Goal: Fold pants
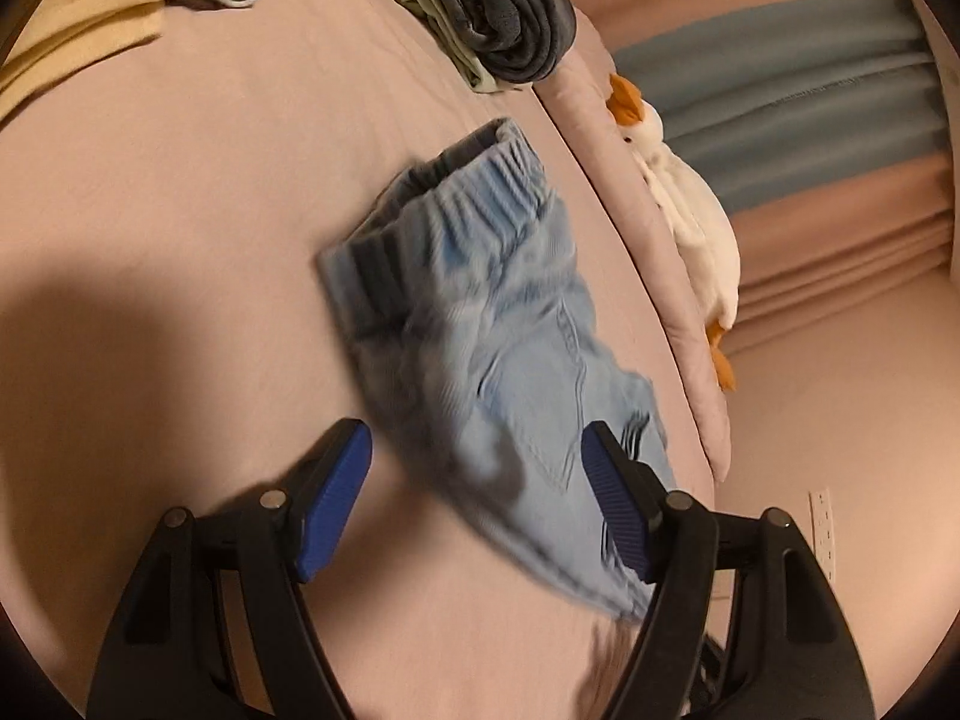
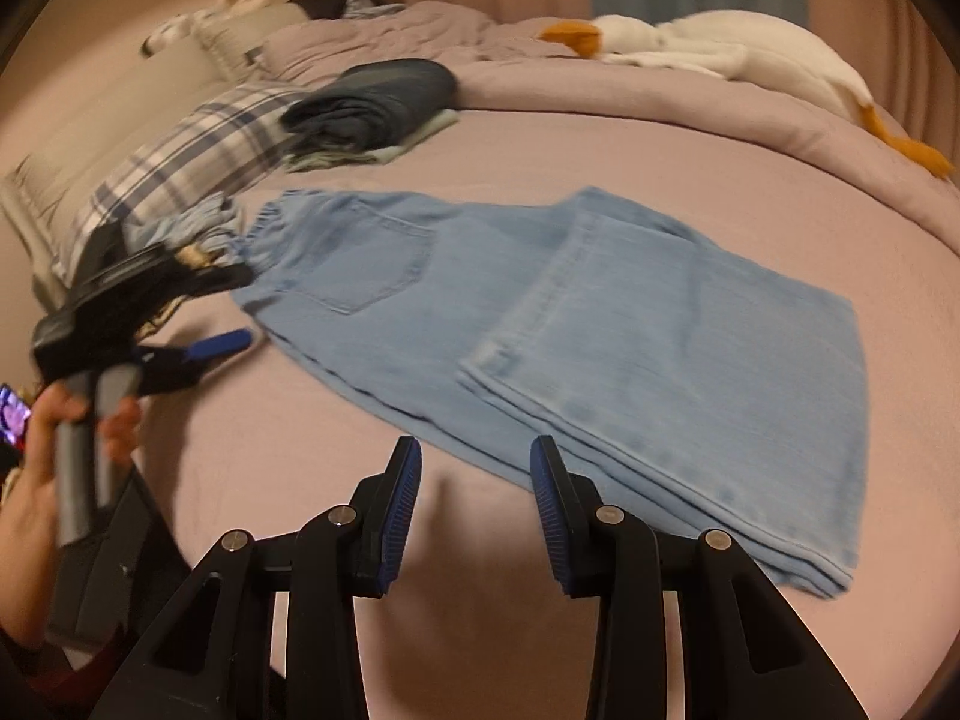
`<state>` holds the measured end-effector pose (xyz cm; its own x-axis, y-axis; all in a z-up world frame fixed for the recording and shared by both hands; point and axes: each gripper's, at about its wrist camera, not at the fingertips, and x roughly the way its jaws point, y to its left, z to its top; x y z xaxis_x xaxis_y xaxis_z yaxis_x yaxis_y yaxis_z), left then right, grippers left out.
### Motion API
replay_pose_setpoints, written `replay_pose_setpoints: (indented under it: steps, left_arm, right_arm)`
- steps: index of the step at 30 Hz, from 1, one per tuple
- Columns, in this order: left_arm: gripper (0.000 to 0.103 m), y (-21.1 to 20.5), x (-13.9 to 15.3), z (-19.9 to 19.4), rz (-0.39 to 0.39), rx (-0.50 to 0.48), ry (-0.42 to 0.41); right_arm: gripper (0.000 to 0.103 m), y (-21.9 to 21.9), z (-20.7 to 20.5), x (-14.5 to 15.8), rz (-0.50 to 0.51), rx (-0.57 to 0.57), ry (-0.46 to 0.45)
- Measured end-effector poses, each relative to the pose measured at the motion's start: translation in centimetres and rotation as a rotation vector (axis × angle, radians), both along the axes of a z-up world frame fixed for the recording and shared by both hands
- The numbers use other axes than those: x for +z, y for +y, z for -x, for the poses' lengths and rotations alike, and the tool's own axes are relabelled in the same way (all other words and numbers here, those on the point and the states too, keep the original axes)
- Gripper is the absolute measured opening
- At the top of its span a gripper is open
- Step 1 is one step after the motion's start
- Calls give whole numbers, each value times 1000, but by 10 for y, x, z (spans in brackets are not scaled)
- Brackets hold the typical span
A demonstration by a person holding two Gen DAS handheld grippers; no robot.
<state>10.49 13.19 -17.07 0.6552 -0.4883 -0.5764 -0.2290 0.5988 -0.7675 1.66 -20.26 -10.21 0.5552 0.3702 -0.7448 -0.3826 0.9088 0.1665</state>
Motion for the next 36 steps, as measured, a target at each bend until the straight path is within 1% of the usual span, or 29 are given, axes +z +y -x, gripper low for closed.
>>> replay_pose_setpoints:
  steps: [1, 3, 4, 6, 7, 8, 9, 10, 12, 13, 15, 17, 18, 19, 20, 21, 24, 26, 27, 28, 29, 30, 32, 34, 35, 36]
  left_arm:
    - [75, 1, -2, -4, 4, 5, 4]
    - [80, 5, -2, -10, 37, 34, -4]
    - [81, 6, -2, -13, 51, 49, -7]
    - [78, 14, -4, -16, 72, 79, -5]
    - [73, 17, -4, -17, 81, 98, -2]
    - [58, 20, -4, -17, 81, 126, 3]
    - [45, 21, -5, -16, 72, 137, 13]
    - [37, 22, -7, -16, 56, 147, 27]
    - [35, 24, -10, -10, 50, 155, 17]
    - [34, 23, -8, -8, 30, 153, 10]
    - [33, 17, 2, -5, -39, 134, -14]
    - [31, 12, 15, -4, -112, 97, -67]
    - [30, 8, 23, -4, -151, 70, -103]
    - [29, 7, 27, -4, -171, 55, -126]
    - [29, 6, 33, -4, -185, 39, -149]
    - [28, 5, 36, -4, -193, 26, -165]
    - [27, 4, 41, -5, -211, -3, -188]
    - [27, 6, 43, -6, -220, -15, -194]
    - [26, 6, 43, -6, -220, -20, -197]
    - [26, 5, 45, -7, -225, -22, -201]
    - [26, 5, 47, -7, -230, -25, -206]
    - [26, 4, 49, -6, -230, -28, -210]
    - [26, 2, 55, -4, -237, -29, -222]
    - [26, 0, 58, -4, -246, -36, -233]
    - [26, -2, 60, -5, -256, -39, -235]
    - [26, -4, 62, -5, -268, -43, -237]
  right_arm:
    - [38, 3, -1, 1, -1, 7, -3]
    - [38, 6, -3, 2, 3, 12, -8]
    - [38, 6, -4, 1, 7, 12, -8]
    - [38, 8, -7, 0, 17, 9, -8]
    - [38, 8, -9, 0, 20, 10, -9]
    - [38, 10, -12, 0, 25, 10, -10]
    - [38, 11, -16, 1, 32, 10, -11]
    - [38, 12, -19, 2, 35, 9, -12]
    - [38, 14, -31, 6, 31, 7, -19]
    - [38, 15, -37, 7, 29, 9, -23]
    - [38, 21, -56, 9, 35, 13, -29]
    - [37, 26, -75, 6, 36, 14, -21]
    - [34, 30, -90, 4, 38, 8, -11]
    - [30, 33, -102, 3, 38, 5, 0]
    - [25, 36, -113, 0, 29, -2, 13]
    - [23, 39, -132, -5, 2, -15, 53]
    - [22, 42, -172, -20, -49, -78, 140]
    - [22, 47, -188, -35, -41, -98, 181]
    - [21, 51, -190, -43, -24, -91, 210]
    - [20, 54, -189, -43, -6, -80, 195]
    - [20, 57, -188, -41, 18, -66, 193]
    - [20, 58, -188, -37, 36, -56, 213]
    - [19, 55, -182, -30, 40, -66, 242]
    - [20, 52, -155, -16, -1, -38, 215]
    - [19, 54, -136, -14, -1, -14, 212]
    - [19, 57, -122, -19, 5, 21, 230]
